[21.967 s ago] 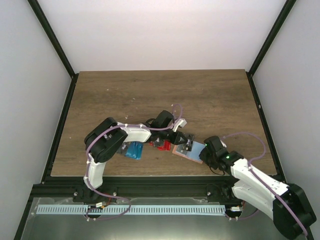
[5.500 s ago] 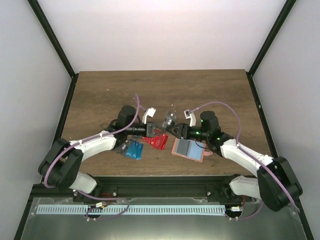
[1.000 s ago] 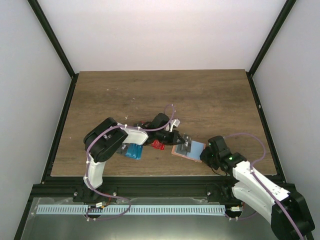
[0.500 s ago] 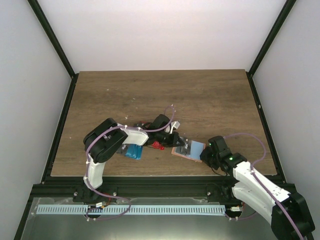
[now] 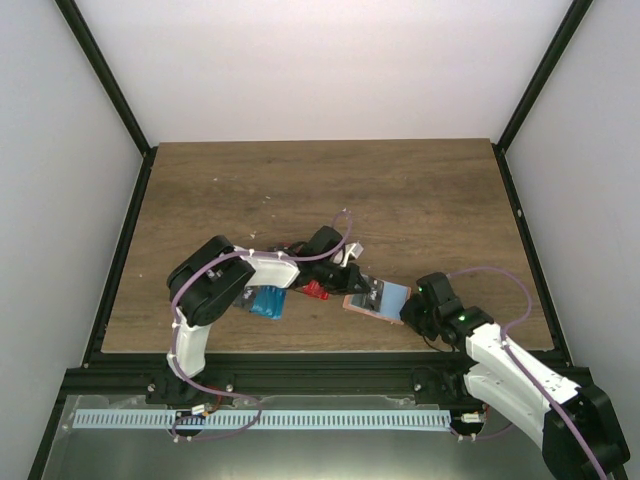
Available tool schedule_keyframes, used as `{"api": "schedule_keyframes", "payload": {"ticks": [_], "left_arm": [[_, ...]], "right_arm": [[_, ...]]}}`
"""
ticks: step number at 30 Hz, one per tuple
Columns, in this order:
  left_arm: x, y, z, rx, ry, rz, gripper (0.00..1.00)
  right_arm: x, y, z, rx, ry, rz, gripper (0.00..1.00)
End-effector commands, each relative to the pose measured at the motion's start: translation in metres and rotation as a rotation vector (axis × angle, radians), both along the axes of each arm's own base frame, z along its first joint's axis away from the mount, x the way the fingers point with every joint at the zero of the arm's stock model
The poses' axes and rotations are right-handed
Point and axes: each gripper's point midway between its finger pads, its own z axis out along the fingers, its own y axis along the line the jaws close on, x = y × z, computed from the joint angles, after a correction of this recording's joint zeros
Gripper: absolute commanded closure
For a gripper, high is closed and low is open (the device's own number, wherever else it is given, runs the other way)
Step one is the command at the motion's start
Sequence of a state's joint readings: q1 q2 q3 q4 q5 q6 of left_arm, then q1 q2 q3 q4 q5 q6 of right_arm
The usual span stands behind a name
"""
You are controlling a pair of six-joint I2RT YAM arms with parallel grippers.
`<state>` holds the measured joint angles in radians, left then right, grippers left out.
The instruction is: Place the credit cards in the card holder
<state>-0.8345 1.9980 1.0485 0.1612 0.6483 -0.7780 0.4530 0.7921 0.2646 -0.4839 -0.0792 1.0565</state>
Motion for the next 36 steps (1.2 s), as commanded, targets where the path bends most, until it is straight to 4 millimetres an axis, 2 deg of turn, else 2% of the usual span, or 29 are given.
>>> {"api": "schedule_keyframes", "payload": {"ticks": [1,15,22,36], "left_arm": [[-0.007,-0.002,-0.009,0.032,0.017,-0.034,0.96],[-0.008,-0.011,-0.011,0.03,0.042,-0.066,0.96],[-0.003,-0.004,-0.006,0.041,0.035,-0.001,0.96],[-0.006,0.01,-0.015,0.109,0.075,0.064,0.96]], "right_arm": [[0.002,0.001,0.001,0.007,-0.012,-0.001,0.8],[0.005,0.001,0.003,-0.004,-0.02,0.005,0.8],[0.005,0.0,0.001,-0.008,-0.017,0.006,0.81],[0.005,0.0,0.001,-0.011,-0.017,0.007,0.81]]}}
